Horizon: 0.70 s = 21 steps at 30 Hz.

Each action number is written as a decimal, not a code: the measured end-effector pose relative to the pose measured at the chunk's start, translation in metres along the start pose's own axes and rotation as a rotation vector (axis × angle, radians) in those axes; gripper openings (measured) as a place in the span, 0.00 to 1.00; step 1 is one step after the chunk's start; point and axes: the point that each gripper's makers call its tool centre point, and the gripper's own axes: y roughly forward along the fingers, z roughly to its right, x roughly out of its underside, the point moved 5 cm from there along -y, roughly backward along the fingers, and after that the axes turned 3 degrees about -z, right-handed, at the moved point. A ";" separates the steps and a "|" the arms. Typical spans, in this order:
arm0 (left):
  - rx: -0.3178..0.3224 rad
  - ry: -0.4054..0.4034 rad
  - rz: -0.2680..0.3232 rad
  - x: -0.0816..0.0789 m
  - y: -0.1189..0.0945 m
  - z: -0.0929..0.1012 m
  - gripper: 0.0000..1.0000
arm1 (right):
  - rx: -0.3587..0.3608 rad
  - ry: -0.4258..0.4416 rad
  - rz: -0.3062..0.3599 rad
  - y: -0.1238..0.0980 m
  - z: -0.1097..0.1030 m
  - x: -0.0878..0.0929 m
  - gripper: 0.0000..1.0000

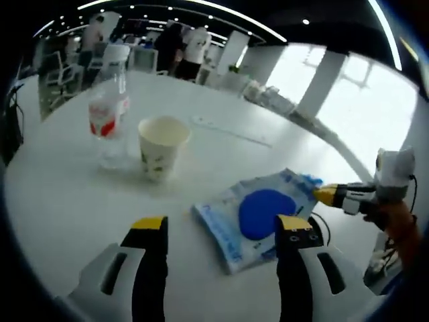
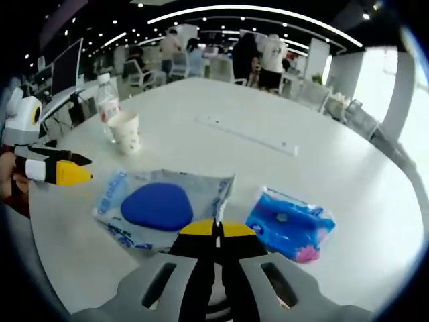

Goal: Arrange the tabletop items into an orderly group along one side of the table until the central work area is clear of visible clutter.

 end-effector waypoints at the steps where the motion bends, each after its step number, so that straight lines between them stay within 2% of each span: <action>1: 0.001 0.003 0.002 0.003 0.000 0.001 0.74 | -0.001 -0.005 -0.004 0.000 0.000 0.000 0.01; 5: 0.009 0.015 -0.025 0.014 0.002 0.006 0.78 | -0.003 -0.007 -0.012 -0.001 -0.001 0.002 0.01; 9: -0.003 0.029 -0.030 0.020 0.005 0.006 0.93 | -0.006 -0.007 -0.017 -0.002 -0.002 0.002 0.01; 13: -0.013 0.083 -0.047 0.026 0.006 0.006 1.00 | -0.011 -0.005 -0.027 -0.002 -0.003 0.004 0.01; 18: -0.013 0.130 -0.066 0.032 0.010 0.006 0.99 | -0.017 0.000 -0.040 -0.003 -0.004 0.006 0.01; 20: -0.016 0.120 -0.075 0.034 0.010 0.005 0.98 | -0.018 -0.009 -0.048 -0.003 -0.005 0.007 0.01; 21: -0.011 0.099 -0.084 0.036 0.010 0.006 0.94 | -0.017 -0.010 -0.053 -0.003 -0.005 0.008 0.01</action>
